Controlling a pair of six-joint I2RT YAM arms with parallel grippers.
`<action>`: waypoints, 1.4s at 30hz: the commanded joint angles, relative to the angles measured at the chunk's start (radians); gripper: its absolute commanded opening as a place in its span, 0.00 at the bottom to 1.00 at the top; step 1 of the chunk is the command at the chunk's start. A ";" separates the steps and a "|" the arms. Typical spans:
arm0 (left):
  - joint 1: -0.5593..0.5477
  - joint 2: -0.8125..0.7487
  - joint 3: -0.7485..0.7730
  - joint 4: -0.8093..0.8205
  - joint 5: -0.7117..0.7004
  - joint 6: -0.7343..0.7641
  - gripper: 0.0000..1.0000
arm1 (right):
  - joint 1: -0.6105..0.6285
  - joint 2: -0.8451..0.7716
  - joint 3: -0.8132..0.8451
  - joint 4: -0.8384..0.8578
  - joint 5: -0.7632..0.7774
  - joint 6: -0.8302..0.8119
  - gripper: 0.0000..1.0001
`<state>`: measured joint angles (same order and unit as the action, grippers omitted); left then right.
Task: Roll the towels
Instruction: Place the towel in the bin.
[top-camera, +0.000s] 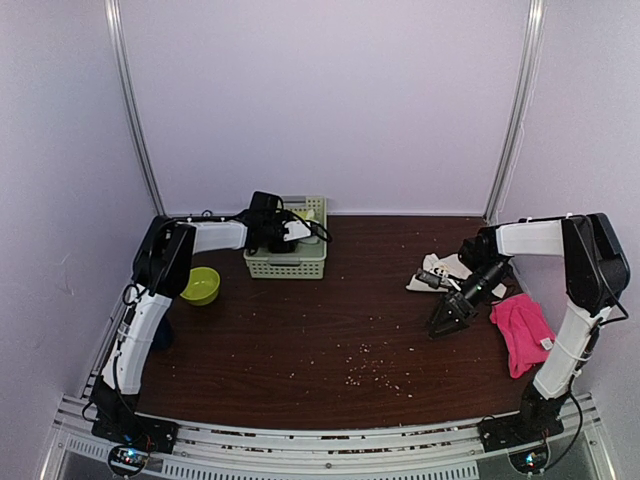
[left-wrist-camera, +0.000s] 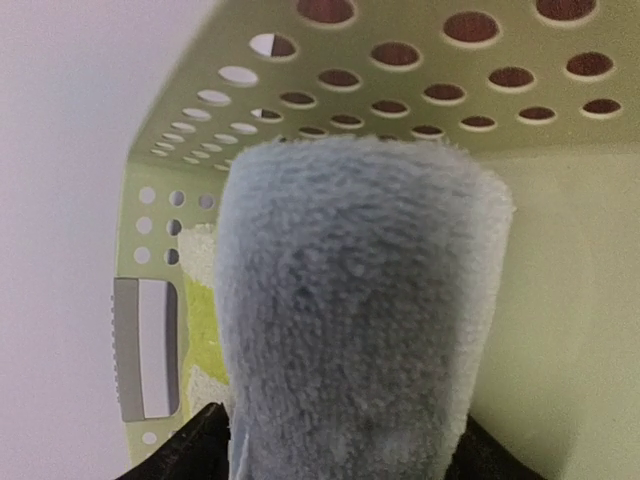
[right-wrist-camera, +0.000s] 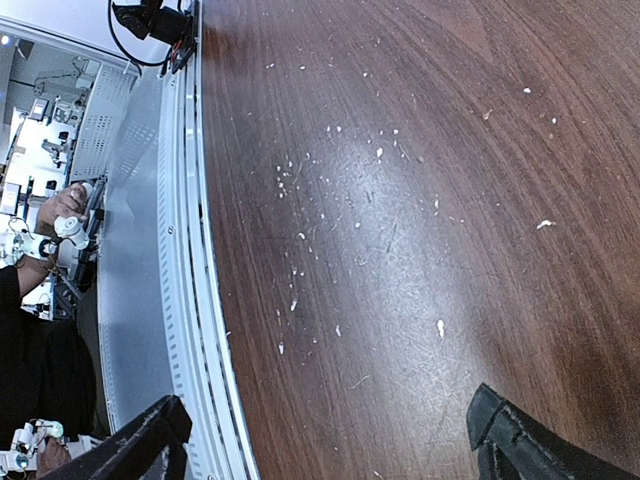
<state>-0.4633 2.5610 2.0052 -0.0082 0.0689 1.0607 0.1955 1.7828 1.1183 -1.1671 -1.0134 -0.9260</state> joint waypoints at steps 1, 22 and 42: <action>0.011 -0.044 -0.020 -0.079 0.002 -0.037 0.74 | -0.007 0.004 0.015 -0.042 -0.027 -0.047 1.00; -0.018 -0.136 -0.024 -0.177 -0.041 -0.035 0.83 | -0.007 -0.003 0.019 -0.078 -0.035 -0.094 1.00; -0.073 -0.419 -0.132 -0.217 -0.089 -0.149 0.86 | -0.009 -0.105 0.083 0.076 0.062 0.154 1.00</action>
<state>-0.5106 2.2581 1.8885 -0.2489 -0.0193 0.9840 0.1955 1.7412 1.1553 -1.2156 -1.0161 -0.9340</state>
